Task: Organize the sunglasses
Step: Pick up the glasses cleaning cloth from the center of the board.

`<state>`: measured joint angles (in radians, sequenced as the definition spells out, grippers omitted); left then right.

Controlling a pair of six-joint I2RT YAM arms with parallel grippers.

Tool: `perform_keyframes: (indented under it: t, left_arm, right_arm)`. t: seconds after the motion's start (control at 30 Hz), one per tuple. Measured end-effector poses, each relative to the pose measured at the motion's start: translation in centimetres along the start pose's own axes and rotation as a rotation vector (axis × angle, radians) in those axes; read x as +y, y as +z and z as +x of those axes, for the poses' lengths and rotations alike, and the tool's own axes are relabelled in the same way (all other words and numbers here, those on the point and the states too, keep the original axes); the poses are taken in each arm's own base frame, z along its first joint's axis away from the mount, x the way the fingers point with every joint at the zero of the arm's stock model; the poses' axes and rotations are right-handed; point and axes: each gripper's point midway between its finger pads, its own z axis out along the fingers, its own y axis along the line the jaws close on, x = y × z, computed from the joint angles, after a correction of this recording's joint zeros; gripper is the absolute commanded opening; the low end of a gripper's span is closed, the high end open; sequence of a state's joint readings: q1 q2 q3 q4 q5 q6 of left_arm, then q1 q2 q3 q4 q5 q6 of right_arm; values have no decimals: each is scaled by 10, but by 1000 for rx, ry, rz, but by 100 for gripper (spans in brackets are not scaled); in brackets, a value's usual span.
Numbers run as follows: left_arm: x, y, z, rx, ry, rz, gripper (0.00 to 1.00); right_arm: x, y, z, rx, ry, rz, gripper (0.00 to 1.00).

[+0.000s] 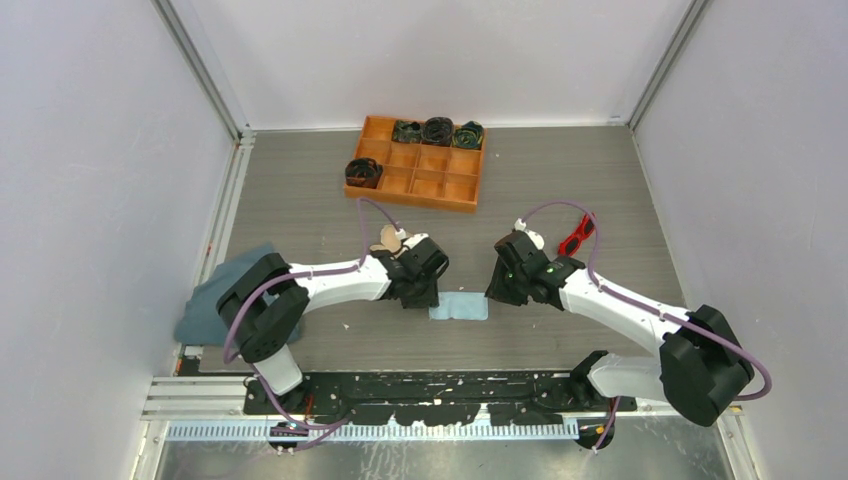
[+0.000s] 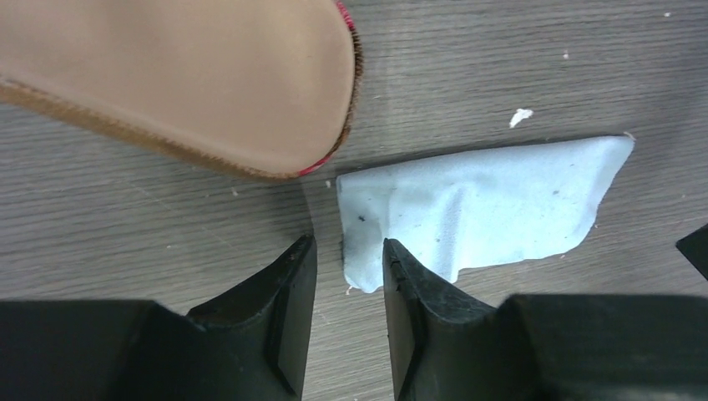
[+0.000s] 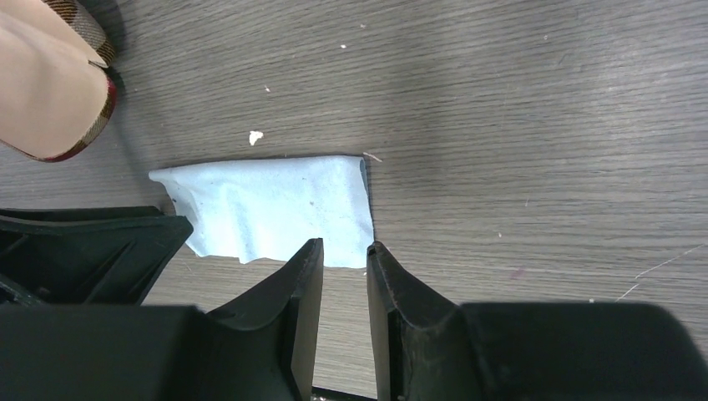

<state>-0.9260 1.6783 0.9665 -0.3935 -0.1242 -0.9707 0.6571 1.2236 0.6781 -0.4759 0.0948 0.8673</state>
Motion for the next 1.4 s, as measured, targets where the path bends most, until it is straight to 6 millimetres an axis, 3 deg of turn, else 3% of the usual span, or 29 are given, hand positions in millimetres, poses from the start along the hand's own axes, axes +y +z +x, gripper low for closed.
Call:
perform_keyframes:
  t: [0.3,0.53,0.87,1.2,1.4]
  left_arm:
    - [5,-3,3,10,11,-33,39]
    - [-10,1,9,24,12,-11,29]
    - [-10,2,9,24,-8,-19,18]
    - [-10,3,9,30,-5,-28,1]
    - [-10,4,9,30,-6,-28,1]
  right_arm:
    - [-1,0,1,1,-1,2,32]
    - [-1,0,1,1,-1,1,32]
    - [-6,2,5,10,-6,13,33]
    - [-18,11,16,43,-11,53,35]
    - [-21,24,26,82,-11,53,39]
